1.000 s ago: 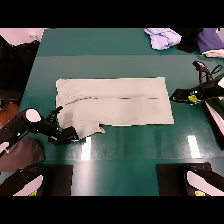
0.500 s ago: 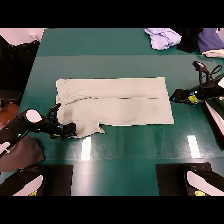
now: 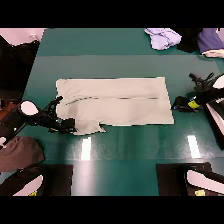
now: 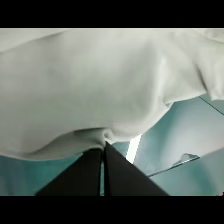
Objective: Fold the shirts.
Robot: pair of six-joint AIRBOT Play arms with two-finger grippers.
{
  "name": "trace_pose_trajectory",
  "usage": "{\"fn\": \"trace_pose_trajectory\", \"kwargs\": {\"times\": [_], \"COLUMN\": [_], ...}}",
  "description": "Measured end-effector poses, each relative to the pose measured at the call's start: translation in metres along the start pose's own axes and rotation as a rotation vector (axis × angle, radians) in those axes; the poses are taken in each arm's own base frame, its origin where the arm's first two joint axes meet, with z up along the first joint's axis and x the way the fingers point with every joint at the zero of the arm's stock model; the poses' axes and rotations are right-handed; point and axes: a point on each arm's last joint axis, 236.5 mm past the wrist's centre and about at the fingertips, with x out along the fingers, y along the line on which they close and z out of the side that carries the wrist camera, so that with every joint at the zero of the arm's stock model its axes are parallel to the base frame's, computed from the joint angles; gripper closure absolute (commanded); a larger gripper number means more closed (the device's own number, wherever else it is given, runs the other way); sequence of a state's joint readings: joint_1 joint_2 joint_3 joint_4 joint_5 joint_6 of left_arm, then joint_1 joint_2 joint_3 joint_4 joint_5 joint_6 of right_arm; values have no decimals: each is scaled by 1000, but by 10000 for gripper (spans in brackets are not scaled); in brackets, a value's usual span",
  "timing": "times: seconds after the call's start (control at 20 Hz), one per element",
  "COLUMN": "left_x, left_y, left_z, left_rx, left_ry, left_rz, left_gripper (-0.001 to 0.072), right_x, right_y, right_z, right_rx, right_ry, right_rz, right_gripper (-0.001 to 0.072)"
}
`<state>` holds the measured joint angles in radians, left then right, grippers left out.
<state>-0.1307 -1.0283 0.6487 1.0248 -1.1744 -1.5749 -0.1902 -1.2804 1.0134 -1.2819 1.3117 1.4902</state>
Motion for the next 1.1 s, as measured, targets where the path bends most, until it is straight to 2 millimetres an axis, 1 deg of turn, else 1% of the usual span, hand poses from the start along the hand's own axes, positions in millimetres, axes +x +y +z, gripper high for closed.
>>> {"fn": "trace_pose_trajectory", "kwargs": {"times": [0.15, 0.25, 0.3, 0.35, 0.4, 0.45, 0.6, 0.7, 0.8, 0.95, 1.1], "left_x": [-3, -4, -4, -4, -4, -4, -5, -11, -23, -48, -75], "left_y": [0, 0, 0, 1, 1, 1, 1, 0, -4, -15, -30], "left_z": [1, 1, 1, 1, 1, 1, -1, -6, -11, -28, -44], "left_rx": [17, 23, 24, 26, 27, 27, 33, 52, 82, 113, 140], "left_ry": [2, 3, 4, 4, 3, 5, 14, 18, -4, -36, -64], "left_rz": [9, 12, 13, 14, 15, 15, 18, 24, 26, 16, -6], "left_gripper": [675, 675, 675, 675, 675, 676, 677, 677, 677, 677, 676], "right_x": [28, 40, 43, 46, 49, 50, 46, 33, 15, -11, -34], "right_y": [-11, -14, -14, -15, -17, -17, -18, -17, -11, -3, 4], "right_z": [-23, -34, -38, -40, -42, -43, -42, -42, -51, -68, -80], "right_rx": [43, 62, 71, 76, 76, 79, 59, 37, 20, -4, -16], "right_ry": [121, 158, 166, 167, 161, 162, 123, 89, 80, 68, 32], "right_rz": [6, 9, 15, 14, 9, 11, 3, -6, 1, 8, 9], "right_gripper": [211, 259, 284, 391, 615, 693, 694, 696, 696, 696, 696]}}
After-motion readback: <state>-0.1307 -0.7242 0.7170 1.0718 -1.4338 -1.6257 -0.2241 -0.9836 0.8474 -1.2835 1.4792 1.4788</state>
